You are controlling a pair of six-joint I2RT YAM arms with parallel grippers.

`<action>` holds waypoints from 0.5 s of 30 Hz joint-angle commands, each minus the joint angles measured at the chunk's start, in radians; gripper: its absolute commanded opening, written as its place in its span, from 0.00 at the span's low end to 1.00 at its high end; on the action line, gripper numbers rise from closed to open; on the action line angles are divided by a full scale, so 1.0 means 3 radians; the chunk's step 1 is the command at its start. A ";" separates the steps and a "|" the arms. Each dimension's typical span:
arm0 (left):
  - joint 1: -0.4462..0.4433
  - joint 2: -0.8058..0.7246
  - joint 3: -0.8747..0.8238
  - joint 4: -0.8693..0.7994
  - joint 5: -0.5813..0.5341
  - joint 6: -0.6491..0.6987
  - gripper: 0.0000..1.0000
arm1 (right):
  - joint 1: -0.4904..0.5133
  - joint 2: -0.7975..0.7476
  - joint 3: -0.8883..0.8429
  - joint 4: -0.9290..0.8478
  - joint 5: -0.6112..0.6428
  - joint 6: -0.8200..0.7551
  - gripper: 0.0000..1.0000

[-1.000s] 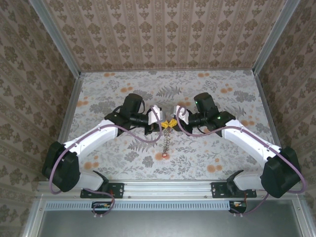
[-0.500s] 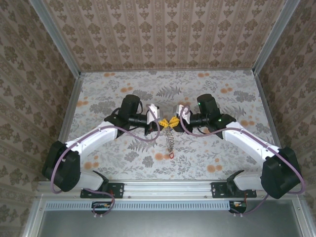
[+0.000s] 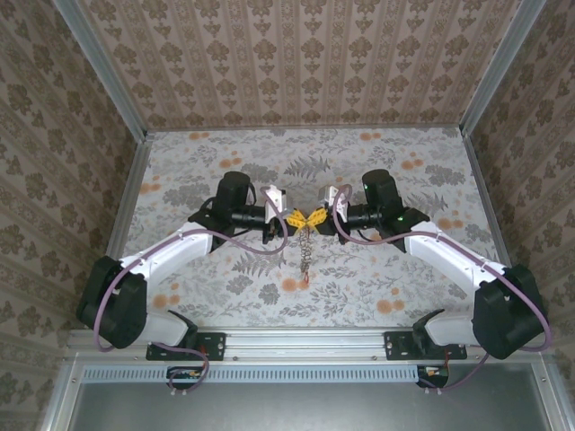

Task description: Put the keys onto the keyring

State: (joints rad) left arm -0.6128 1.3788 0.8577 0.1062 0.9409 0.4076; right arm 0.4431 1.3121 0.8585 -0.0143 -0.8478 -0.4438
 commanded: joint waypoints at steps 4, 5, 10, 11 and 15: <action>-0.0124 -0.0001 0.0309 -0.0866 -0.0409 0.0596 0.19 | 0.0076 0.0026 0.0398 -0.0695 0.0196 -0.0421 0.00; -0.0133 0.0029 0.0349 -0.0934 -0.0445 0.0626 0.19 | 0.0077 0.0029 0.0434 -0.0760 0.0188 -0.0442 0.00; -0.0191 0.0111 0.0459 -0.1025 -0.0464 0.0666 0.12 | 0.0121 0.0022 0.0572 -0.0993 0.0217 -0.0577 0.00; -0.0199 0.0125 0.0480 -0.1012 -0.0450 0.0655 0.09 | 0.0143 0.0025 0.0605 -0.1049 0.0265 -0.0608 0.00; -0.0222 0.0162 0.0553 -0.1043 -0.0468 0.0647 0.00 | 0.0239 0.0044 0.0736 -0.1326 0.0462 -0.0753 0.02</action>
State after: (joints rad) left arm -0.6678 1.4078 0.9882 -0.1669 0.8135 0.5766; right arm 0.4866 1.3270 1.0145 -0.3565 -0.7155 -0.6128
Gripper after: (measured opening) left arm 0.043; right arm 0.060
